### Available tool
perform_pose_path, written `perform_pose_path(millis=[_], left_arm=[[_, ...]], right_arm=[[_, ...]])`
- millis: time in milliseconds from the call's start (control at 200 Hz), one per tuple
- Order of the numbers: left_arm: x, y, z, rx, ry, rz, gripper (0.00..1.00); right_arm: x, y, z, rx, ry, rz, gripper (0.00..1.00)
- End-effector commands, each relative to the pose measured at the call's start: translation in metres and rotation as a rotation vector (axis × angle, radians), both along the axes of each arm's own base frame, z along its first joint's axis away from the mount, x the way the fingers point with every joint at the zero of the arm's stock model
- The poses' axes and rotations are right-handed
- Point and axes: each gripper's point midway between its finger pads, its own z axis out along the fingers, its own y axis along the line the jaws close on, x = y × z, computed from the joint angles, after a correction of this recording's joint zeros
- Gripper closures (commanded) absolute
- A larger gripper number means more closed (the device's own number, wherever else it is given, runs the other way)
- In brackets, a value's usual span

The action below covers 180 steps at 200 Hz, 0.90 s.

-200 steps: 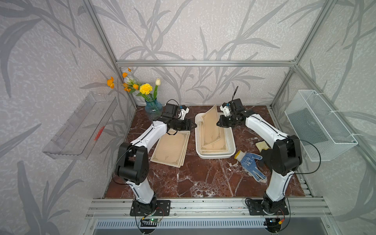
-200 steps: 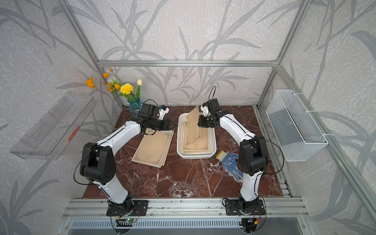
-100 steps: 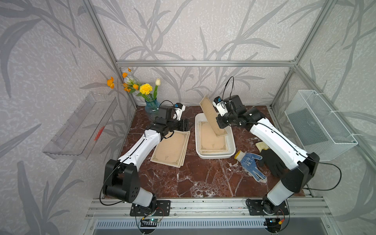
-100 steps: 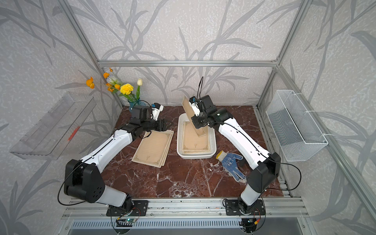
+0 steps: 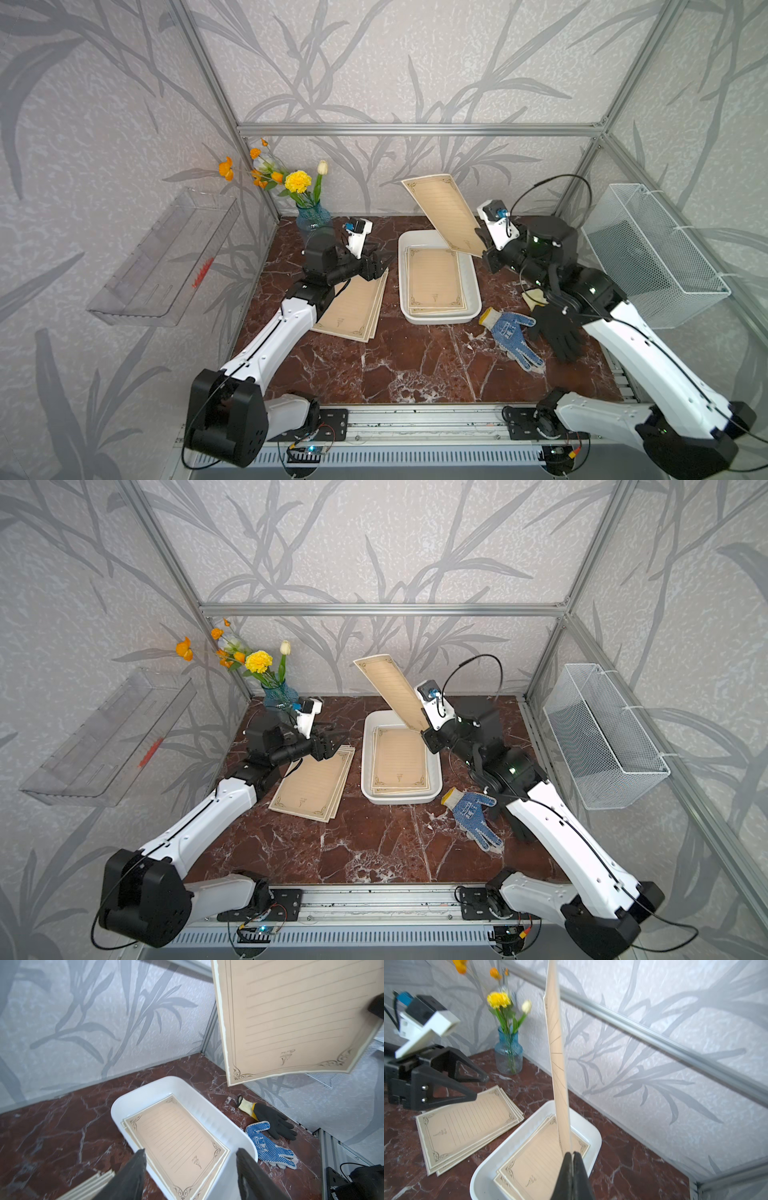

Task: Take out the stationery paper from the storage box
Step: Pick up the stationery paper from the storage box.

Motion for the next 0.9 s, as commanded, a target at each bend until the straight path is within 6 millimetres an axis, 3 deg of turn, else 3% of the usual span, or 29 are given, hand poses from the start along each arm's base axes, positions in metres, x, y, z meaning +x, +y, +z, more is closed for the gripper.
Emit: perform_pose_path(millis=[0, 190, 390, 560, 710, 895], left_arm=[[-0.025, -0.010, 0.047, -0.058, -0.247, -0.120, 0.31], [-0.046, -0.015, 0.061, -0.101, -0.332, -0.205, 0.31], [-0.061, -0.016, 0.075, -0.142, -0.395, -0.255, 0.33], [-0.079, -0.018, 0.095, -0.174, -0.450, -0.309, 0.37], [-0.106, -0.023, 0.114, -0.174, -0.514, -0.380, 0.40], [-0.131, -0.030, 0.118, -0.100, -0.589, -0.404, 0.40]], right_arm=[[-0.025, 0.006, 0.044, 0.096, -0.199, 0.115, 1.00], [-0.061, 0.001, 0.061, 0.162, -0.315, 0.207, 1.00], [-0.079, 0.009, 0.061, 0.189, -0.320, 0.311, 1.00], [-0.087, 0.018, 0.065, 0.245, -0.306, 0.384, 1.00], [-0.094, 0.024, 0.071, 0.298, -0.292, 0.441, 1.00], [-0.094, 0.027, 0.082, 0.359, -0.251, 0.460, 1.00]])
